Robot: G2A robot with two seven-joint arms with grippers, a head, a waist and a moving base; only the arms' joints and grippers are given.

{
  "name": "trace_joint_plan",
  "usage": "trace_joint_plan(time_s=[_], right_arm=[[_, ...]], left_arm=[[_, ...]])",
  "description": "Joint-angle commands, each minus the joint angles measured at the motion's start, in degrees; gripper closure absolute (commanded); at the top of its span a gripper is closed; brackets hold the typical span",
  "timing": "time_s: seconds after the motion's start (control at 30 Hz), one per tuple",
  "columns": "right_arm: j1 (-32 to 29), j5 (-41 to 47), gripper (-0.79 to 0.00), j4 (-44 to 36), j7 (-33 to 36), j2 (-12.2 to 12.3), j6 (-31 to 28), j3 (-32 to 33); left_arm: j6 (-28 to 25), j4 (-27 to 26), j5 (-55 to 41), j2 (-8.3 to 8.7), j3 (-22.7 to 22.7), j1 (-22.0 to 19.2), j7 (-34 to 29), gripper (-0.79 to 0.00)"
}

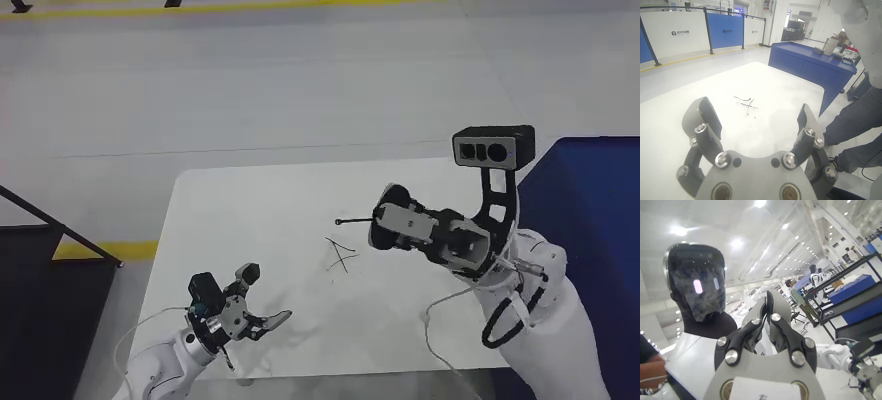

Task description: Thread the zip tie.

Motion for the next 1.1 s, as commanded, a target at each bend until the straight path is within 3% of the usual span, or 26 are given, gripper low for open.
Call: trace_joint_plan(time_s=[0.0,0.2,0.3,1.07], right_arm=[[-1.9,2.0,0.000,3.8,3.5,0.6,2.0,5.0],[-6.2,5.6,0.000,18.0,12.2,2.4,7.6,19.0],[-6.2,5.3,0.000,23.6,15.9,2.9,8.1,22.0],[-6.1,5.9,0.000,24.3,16.3,2.9,8.2,22.2]], left_arm=[[0.0,0.0,0.0,0.00,0.0,0.0,0.0,-0.785],[0.0,0.0,0.0,0.00,0.0,0.0,0.0,-0.785],[0.0,0.0,0.0,0.00,0.0,0.0,0.0,-0.785],[0.0,0.0,0.0,0.00,0.0,0.0,0.0,-0.785]])
